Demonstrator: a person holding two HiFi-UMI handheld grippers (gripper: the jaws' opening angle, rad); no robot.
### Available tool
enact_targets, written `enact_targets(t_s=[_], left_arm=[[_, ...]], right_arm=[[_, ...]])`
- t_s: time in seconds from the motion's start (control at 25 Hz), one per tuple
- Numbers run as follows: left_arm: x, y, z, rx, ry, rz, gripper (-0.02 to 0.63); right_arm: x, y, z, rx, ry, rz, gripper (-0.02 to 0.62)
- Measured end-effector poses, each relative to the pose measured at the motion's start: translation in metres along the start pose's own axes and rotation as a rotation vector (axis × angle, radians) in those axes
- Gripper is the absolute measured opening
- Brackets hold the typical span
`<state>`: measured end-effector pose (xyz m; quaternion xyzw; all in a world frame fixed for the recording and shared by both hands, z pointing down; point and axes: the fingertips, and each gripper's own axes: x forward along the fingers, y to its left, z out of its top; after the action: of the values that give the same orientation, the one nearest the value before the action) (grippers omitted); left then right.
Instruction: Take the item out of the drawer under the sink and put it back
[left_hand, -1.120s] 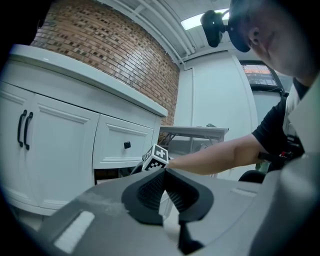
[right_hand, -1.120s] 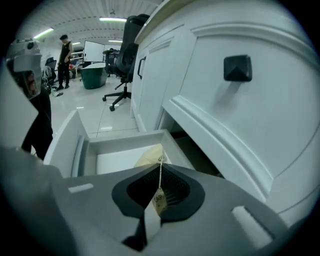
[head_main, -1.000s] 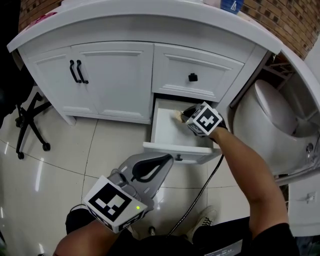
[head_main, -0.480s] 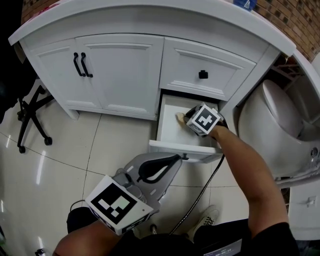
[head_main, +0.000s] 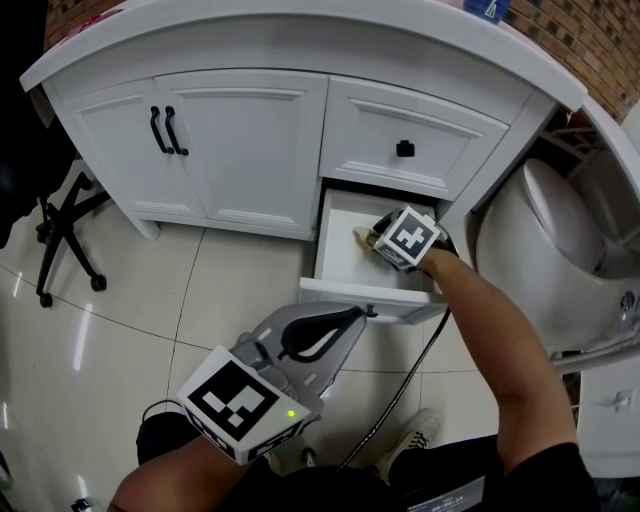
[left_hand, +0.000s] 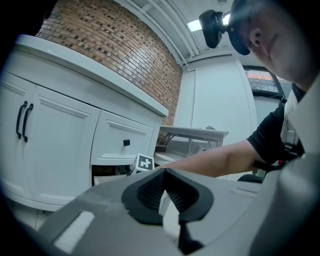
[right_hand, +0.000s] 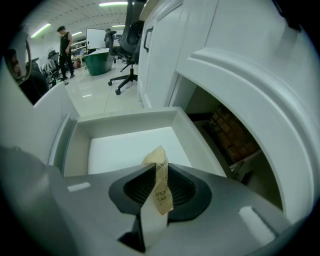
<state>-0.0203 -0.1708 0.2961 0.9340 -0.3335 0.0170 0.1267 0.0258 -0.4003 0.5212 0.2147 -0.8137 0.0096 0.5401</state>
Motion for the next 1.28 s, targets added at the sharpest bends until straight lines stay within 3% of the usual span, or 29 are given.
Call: enact_targets(t_s=[0.24, 0.4, 0.52, 0.64, 0.96, 1.12, 1.28], left_arm=[[-0.004, 0.002, -0.004, 0.018, 0.036, 0.017, 0.006], [-0.006, 0.002, -0.005, 0.029, 0.028, 0.020, 0.006], [-0.008, 0.002, -0.004, 0.036, 0.024, 0.020, 0.006], [-0.009, 0.000, -0.003, 0.044, 0.018, 0.021, 0.006], [-0.012, -0.007, -0.002, 0.019, 0.000, 0.004, 0.006], [-0.013, -0.008, 0.001, -0.013, -0.016, -0.009, 0.006], [-0.012, -0.012, 0.005, 0.038, -0.026, -0.004, 0.006]], right_arm=[[-0.013, 0.002, 0.003, -0.005, -0.015, -0.010, 0.067], [-0.041, -0.004, 0.012, 0.010, -0.090, -0.063, 0.047], [-0.081, -0.001, 0.031, 0.033, -0.221, -0.094, 0.008], [-0.126, 0.008, 0.042, 0.111, -0.354, -0.093, 0.008], [-0.236, 0.058, 0.048, 0.424, -0.646, 0.028, 0.008], [-0.277, 0.086, 0.039, 0.445, -0.694, 0.010, 0.008], [-0.310, 0.113, 0.024, 0.461, -0.746, -0.003, 0.008]])
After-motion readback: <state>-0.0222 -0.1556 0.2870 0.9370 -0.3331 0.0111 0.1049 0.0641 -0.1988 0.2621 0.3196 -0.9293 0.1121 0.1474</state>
